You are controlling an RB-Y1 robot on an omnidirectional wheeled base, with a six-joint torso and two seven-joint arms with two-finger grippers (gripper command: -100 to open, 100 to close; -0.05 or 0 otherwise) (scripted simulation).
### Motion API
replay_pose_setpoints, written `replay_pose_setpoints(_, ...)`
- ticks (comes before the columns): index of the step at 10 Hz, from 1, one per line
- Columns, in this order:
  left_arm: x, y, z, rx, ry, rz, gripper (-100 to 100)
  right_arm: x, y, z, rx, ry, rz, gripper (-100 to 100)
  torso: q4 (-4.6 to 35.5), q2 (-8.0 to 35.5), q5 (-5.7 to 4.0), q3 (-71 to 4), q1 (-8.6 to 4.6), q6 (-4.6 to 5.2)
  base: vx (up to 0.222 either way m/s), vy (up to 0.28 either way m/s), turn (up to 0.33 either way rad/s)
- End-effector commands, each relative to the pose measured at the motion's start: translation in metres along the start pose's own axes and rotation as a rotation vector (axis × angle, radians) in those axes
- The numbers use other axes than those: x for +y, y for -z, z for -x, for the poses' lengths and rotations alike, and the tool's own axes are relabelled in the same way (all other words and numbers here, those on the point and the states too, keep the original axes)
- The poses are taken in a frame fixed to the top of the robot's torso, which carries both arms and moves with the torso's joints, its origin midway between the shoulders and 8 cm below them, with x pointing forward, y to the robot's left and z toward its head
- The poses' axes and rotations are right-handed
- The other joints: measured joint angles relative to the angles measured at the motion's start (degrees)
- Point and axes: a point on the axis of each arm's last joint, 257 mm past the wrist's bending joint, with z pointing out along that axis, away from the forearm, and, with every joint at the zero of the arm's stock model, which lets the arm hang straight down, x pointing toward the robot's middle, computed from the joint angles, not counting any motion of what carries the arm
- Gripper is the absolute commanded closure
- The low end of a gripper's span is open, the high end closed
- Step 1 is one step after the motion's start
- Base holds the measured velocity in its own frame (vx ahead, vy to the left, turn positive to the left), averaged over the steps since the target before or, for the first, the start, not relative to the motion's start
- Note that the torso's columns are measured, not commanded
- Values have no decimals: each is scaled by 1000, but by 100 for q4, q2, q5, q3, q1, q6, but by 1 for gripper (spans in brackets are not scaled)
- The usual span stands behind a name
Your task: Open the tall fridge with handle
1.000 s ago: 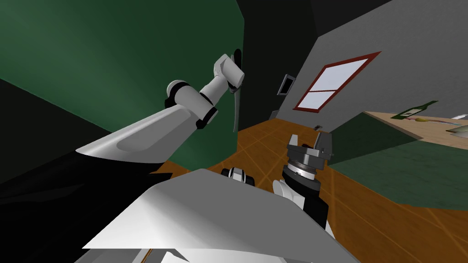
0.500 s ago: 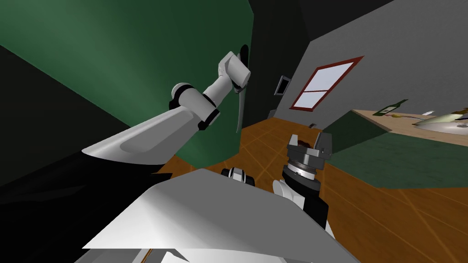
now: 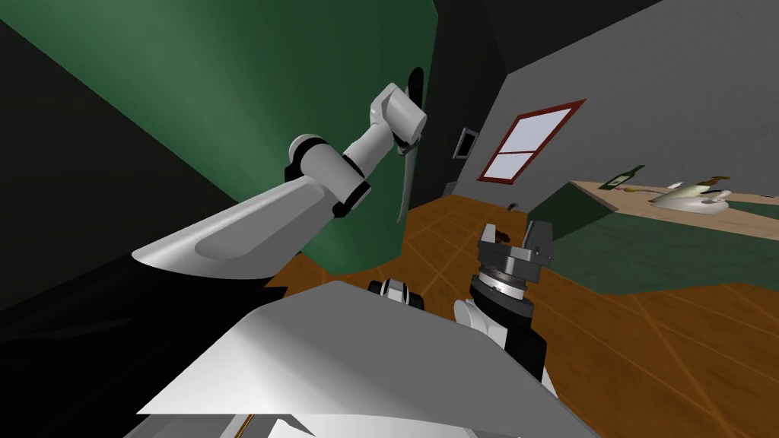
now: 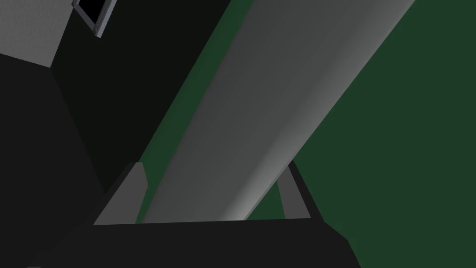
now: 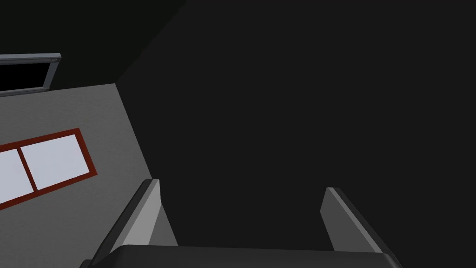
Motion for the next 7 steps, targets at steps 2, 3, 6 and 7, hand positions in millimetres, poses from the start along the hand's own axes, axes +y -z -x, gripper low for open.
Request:
replay_pose_setpoints(2,-33,13,-15,29,-6,-62,100,0,0,0,0,0,0,0,14,-13,-9,-6,-18,-3,-193,29,-36)
replay_pose_setpoints(3,-25,10,-21,39,-8,-41,100,0,0,0,0,0,0,0,16,-31,-9,-20,-19,-7,-66,15,-18)
replay_pose_setpoints(6,-52,18,-45,80,-18,-94,100,0,0,0,0,0,0,0,-17,-39,-1,-23,0,-7,-126,77,-38)
replay_pose_setpoints(7,-66,24,-54,97,-22,-122,100,0,0,0,0,0,0,0,-22,-37,0,-21,5,-3,-221,140,-57)
